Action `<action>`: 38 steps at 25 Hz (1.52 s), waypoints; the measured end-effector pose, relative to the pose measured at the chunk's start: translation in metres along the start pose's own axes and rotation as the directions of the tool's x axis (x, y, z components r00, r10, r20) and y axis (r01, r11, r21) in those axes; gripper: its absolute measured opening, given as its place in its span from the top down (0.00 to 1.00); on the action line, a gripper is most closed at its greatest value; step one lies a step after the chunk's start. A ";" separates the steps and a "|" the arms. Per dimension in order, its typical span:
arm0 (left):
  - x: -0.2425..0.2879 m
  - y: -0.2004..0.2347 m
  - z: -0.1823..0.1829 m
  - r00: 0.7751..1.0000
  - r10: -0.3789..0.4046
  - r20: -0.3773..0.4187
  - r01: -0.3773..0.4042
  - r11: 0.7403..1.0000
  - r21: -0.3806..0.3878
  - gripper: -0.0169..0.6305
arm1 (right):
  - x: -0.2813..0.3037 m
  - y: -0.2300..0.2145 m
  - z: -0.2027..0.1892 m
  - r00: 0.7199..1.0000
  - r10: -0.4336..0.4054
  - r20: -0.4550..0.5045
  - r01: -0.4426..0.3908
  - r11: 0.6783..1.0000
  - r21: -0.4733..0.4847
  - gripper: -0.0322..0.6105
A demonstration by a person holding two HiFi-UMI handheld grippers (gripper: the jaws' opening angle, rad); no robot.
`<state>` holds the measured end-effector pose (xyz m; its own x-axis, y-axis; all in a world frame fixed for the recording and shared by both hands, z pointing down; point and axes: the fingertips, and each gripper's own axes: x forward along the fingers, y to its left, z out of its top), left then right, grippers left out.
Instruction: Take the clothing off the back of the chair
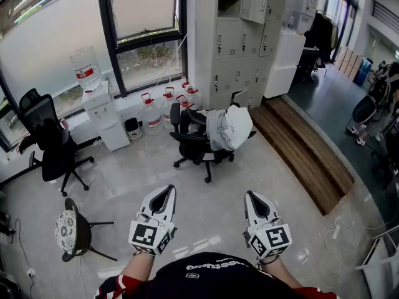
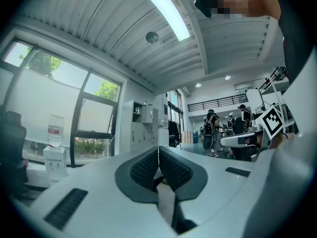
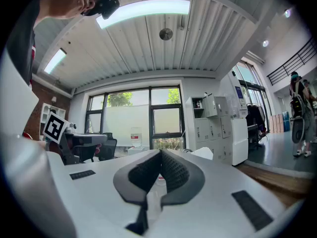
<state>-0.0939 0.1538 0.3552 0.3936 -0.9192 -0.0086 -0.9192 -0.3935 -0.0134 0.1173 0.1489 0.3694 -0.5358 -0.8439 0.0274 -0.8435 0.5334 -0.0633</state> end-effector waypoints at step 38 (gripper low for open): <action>0.059 -0.071 -0.023 0.998 -0.016 -0.059 0.014 0.999 -0.039 0.93 | 0.002 -0.071 -0.019 0.993 0.115 -0.031 -0.115 0.993 0.003 0.95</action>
<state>-0.0055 0.1267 0.3788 0.4071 -0.9120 0.0505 -0.9134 -0.4064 0.0251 0.1750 0.1106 0.3931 -0.6305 -0.7745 0.0510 -0.7759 0.6271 -0.0687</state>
